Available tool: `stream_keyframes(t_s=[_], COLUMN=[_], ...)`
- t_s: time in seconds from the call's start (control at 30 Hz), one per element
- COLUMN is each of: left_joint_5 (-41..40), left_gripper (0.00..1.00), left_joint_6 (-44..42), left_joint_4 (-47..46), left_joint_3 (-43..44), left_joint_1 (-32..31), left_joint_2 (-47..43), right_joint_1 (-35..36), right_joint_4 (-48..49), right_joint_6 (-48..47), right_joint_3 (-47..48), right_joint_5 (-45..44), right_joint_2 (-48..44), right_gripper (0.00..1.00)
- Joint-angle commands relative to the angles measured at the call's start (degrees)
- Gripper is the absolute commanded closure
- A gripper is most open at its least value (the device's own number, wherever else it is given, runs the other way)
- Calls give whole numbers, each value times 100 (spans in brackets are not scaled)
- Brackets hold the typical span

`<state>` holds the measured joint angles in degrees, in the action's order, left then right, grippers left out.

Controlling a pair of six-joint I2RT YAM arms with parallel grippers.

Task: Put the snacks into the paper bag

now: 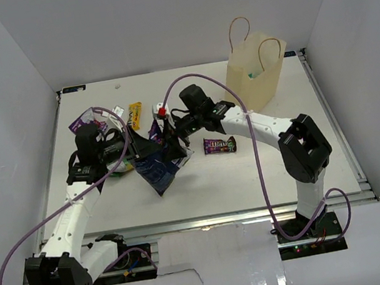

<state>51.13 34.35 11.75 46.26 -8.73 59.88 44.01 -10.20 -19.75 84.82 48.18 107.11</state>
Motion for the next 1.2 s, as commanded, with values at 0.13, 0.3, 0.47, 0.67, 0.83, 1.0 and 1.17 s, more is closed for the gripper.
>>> stream_keyframes(t_s=[0.13,0.3,0.47,0.67,0.83,1.0,1.17], left_joint_5=[284,-313,-1183,-3160,-4189,-4287,-4270], left_gripper=[100,67,32,16,15,14,14], left_joint_6=[301,187,-323,-955,-1071,-878,-807], left_joint_4=[-656,-376,213,987,1181,1163,1119], left_joint_3=[480,787,1481,2519,2239,1615,1079], left_joint_1=[-94,-102,-102,-94,-94,-102,-102], left_joint_2=[-486,-477,-433,-626,-1074,-1391,-1558], right_joint_1=[99,47,-129,-550,-1068,-1903,-2808], right_joint_4=[229,246,202,-263,-360,-343,-308], right_joint_6=[-20,-169,-205,-609,-724,-381,-862], right_joint_3=[71,-254,-343,148,1436,3214,3928], right_joint_5=[1112,1229,1079,895,544,210,-509], right_joint_2=[-233,-656,-1034,-1280,-1412,-1096,-1148], right_gripper=[66,92,92,92,92,92,92])
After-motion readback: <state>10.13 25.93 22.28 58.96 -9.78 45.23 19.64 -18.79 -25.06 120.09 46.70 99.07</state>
